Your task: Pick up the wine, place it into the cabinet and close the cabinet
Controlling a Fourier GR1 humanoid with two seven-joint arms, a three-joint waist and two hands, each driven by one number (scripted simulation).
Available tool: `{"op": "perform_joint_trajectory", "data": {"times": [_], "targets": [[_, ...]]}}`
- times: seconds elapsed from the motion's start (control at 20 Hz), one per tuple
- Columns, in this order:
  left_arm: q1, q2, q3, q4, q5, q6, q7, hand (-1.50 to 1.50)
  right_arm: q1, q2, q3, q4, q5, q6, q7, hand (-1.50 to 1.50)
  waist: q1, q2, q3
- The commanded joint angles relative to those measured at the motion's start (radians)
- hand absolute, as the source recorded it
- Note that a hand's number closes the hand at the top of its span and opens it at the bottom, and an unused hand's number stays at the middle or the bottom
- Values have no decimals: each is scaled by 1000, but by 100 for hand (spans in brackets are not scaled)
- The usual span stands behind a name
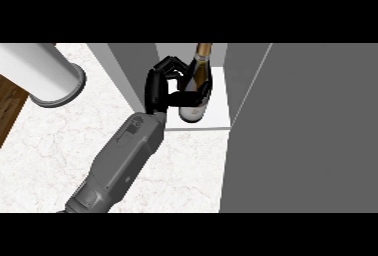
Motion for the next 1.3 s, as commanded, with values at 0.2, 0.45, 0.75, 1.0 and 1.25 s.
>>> {"op": "perform_joint_trajectory", "data": {"times": [0.2, 0.45, 0.75, 1.0, 1.25], "targets": [[-153, 32, 107, 220, 7, -52, -63, 150, 68, 29, 28, -44, -54, 20, -35, -150, -6, 5, 0], [-192, -1, 120, 309, 5, 24, -211, 150, 10, 35, 61, -58, -19, -10, 20, -150, -19, 8, -1], [-255, 2, 183, 412, -17, 1, -250, 150, -44, -13, -13, -59, -101, 2, 75, -150, -15, 8, -1], [-267, -2, 209, 467, 63, -13, -243, 150, 78, 40, 57, -85, -67, 36, -19, -150, -47, 13, 0], [-324, 23, 293, 504, 105, -81, -209, 150, 21, 31, 30, -30, -63, 30, -16, -150, -31, 15, -1]]}}
